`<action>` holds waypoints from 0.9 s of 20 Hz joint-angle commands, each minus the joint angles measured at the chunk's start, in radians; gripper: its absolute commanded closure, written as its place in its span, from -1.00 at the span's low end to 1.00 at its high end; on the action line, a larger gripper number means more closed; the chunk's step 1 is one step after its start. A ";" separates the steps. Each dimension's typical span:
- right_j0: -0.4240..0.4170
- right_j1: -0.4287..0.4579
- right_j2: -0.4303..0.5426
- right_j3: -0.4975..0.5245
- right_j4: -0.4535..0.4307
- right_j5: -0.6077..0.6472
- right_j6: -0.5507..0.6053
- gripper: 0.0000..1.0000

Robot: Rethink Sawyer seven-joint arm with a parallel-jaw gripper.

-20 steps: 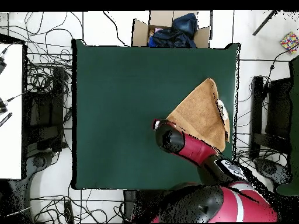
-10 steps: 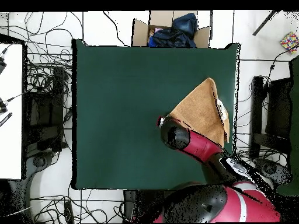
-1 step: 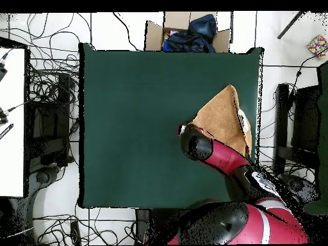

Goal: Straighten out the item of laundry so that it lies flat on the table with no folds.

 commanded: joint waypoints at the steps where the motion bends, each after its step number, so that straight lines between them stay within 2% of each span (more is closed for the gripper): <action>1: 0.008 -0.029 -0.022 -0.004 0.022 0.043 0.184 1.00; 4: -0.006 -0.217 -0.013 0.181 0.016 0.101 0.208 1.00; 6: 0.012 -0.355 -0.044 0.289 0.006 0.108 0.223 1.00; 8: -0.005 -0.435 -0.026 0.377 -0.001 0.100 0.227 1.00; 9: -0.009 -0.465 -0.014 0.414 0.003 0.107 0.229 1.00; 13: 0.085 -0.556 -0.072 0.495 0.020 0.081 0.264 1.00; 18: 0.099 -0.555 -0.051 0.533 0.056 0.068 0.279 1.00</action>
